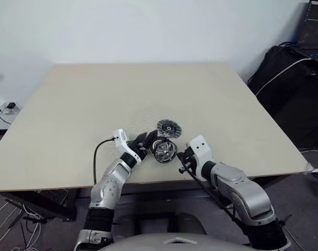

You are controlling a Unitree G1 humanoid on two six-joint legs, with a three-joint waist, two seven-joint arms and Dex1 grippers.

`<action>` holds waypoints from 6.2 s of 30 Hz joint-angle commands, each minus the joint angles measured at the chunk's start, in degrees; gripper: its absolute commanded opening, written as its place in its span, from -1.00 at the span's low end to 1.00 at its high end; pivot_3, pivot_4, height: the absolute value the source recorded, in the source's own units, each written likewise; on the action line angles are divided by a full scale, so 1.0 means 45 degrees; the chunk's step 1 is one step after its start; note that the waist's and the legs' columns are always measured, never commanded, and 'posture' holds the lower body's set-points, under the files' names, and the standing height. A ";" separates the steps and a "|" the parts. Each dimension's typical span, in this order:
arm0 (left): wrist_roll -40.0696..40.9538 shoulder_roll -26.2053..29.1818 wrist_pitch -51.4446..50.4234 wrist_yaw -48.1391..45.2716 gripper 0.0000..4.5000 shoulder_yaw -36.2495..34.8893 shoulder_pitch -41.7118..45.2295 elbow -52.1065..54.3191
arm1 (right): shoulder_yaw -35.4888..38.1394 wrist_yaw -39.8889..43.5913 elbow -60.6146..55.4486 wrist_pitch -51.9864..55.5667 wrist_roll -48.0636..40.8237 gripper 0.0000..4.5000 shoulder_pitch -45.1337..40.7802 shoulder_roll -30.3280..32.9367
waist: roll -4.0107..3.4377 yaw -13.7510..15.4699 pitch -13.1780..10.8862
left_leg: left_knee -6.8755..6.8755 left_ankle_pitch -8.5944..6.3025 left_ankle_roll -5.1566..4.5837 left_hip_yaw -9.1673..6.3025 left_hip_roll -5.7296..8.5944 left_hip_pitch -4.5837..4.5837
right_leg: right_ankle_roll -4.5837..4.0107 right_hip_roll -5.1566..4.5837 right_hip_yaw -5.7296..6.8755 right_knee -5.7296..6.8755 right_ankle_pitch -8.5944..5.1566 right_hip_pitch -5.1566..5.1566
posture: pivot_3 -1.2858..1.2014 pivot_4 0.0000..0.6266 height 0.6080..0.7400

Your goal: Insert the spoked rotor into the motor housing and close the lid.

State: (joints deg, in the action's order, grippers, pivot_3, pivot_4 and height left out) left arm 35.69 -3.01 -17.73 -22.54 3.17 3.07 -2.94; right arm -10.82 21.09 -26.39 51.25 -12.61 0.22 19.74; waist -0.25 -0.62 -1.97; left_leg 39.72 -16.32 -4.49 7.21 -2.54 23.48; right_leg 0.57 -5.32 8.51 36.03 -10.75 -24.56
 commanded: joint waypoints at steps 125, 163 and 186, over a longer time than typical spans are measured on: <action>-0.3312 0.0355 0.2176 0.1333 0.62 -0.0027 -0.3662 0.2884 | -0.1062 -0.0255 0.7890 -0.3177 0.2378 -1.00 -0.5994 -0.2979 | -0.0060 -0.0050 0.0027 | 0.0001 -0.0003 0.0006 0.0022 -0.0010 -0.0011 | 0.0002 -0.0002 -0.0003 0.0019 0.0002 -0.0016 | 0.03 -1.00 1.00; -0.3323 0.0540 0.2090 0.1270 0.62 -0.0065 -0.3651 0.2970 | -0.0837 0.0524 0.6308 -0.3498 0.2077 -1.00 -0.3880 -0.2025 | -0.0080 -0.0130 0.0034 | -0.0005 -0.0009 0.0005 0.0035 -0.0017 -0.0101 | -0.0006 -0.0022 -0.0009 0.0031 -0.0004 0.0004 | 0.03 -1.00 1.00; -0.3330 0.0333 0.2274 0.1392 0.62 -0.0064 -0.3848 0.3027 | -0.2032 0.2137 0.6470 -0.3574 0.2504 -1.00 -0.4792 -0.1274 | -0.0094 -0.0078 0.0033 | -0.0012 -0.0018 -0.0009 0.0041 -0.0007 -0.0097 | -0.0006 -0.0035 -0.0007 0.0016 -0.0004 0.0002 | 0.03 -1.00 1.00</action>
State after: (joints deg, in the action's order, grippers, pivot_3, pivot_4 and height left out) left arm 20.41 -1.04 -8.46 -16.28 2.64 -14.67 7.78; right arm -19.84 29.06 5.75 35.48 -1.75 -19.72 13.40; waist -0.67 -0.97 -1.82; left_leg 39.66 -16.41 -4.54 7.40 -2.57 23.05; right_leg 0.55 -5.49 8.48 36.09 -10.77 -24.55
